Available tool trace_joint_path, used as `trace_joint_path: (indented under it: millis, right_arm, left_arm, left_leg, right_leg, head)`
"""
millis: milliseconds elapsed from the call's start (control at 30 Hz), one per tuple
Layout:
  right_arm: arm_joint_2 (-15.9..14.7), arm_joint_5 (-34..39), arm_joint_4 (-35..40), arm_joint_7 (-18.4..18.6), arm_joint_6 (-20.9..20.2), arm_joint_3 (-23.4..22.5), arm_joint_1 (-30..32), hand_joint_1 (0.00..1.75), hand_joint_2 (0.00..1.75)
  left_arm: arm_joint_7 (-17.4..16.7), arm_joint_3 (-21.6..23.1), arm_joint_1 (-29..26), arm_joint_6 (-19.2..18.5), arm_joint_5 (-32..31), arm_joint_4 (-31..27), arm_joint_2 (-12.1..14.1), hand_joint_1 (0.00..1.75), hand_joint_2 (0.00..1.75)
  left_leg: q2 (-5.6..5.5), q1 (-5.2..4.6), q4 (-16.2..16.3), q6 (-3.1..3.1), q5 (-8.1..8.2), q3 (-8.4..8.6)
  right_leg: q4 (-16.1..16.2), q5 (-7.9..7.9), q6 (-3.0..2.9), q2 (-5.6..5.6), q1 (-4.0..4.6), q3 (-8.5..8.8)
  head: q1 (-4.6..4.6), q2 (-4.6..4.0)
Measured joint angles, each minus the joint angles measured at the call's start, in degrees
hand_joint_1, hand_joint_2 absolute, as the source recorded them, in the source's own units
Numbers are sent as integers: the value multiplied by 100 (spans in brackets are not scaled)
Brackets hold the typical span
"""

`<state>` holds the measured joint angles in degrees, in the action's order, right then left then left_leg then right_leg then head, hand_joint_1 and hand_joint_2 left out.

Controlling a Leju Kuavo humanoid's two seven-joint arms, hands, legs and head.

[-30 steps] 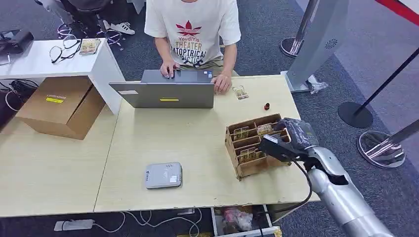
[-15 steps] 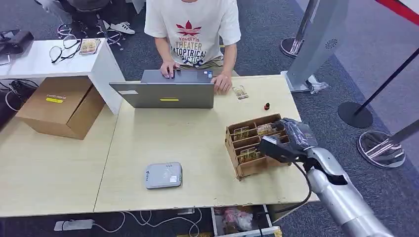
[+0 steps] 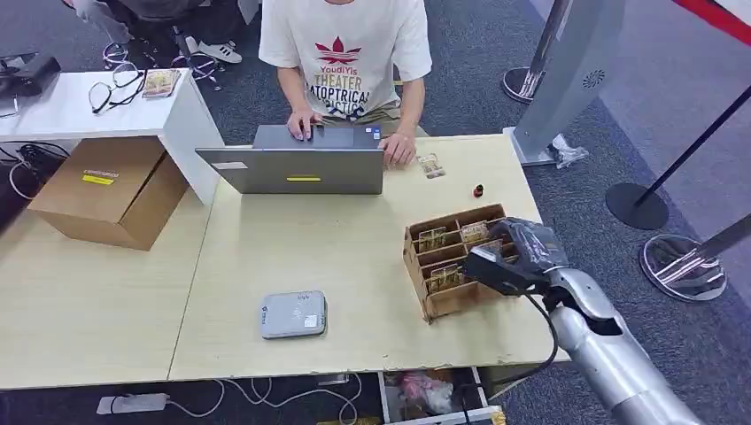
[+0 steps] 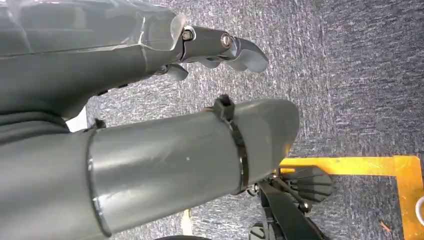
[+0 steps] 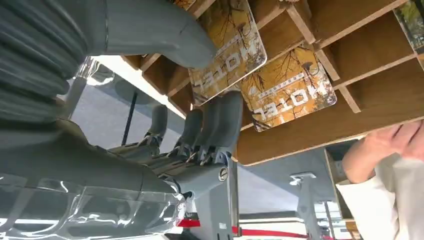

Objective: Pass the card to the sensor for recognition and then transmit it.

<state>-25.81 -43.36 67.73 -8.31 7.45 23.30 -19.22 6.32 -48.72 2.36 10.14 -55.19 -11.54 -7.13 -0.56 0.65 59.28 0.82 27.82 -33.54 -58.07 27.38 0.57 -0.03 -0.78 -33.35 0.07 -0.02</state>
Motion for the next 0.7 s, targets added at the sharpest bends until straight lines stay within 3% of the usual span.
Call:
trace_joint_path:
  millis: [33,100,167,367,700]
  right_arm:
    - [0,0,0,2,-2,9,0,103,175]
    - [0,0,0,4,-4,17,0,122,175]
    - [0,0,0,4,-4,17,0,122,175]
    - [-2,11,-4,33,-7,26,1,145,175]
    - [-22,31,2,50,2,24,20,148,175]
  left_arm:
    - [0,-2,0,0,0,0,0,0,0]
    - [0,-2,0,0,0,0,0,0,0]
    - [0,-2,0,0,0,0,0,0,0]
    - [0,-4,0,2,-2,0,13,0,0]
    - [0,-4,0,0,-35,0,22,0,0]
  left_leg:
    - [0,0,0,0,0,0]
    - [0,0,0,0,0,0]
    - [0,0,0,0,0,0]
    - [0,0,0,0,0,1]
    - [2,0,0,0,-1,4]
  right_leg:
    - [0,0,0,0,0,0]
    - [0,0,0,0,0,0]
    - [0,0,0,0,0,0]
    - [0,0,0,1,0,0]
    - [0,-1,0,3,0,3]
  head:
    - [0,0]
    - [0,0]
    - [0,0]
    - [0,0]
    - [0,0]
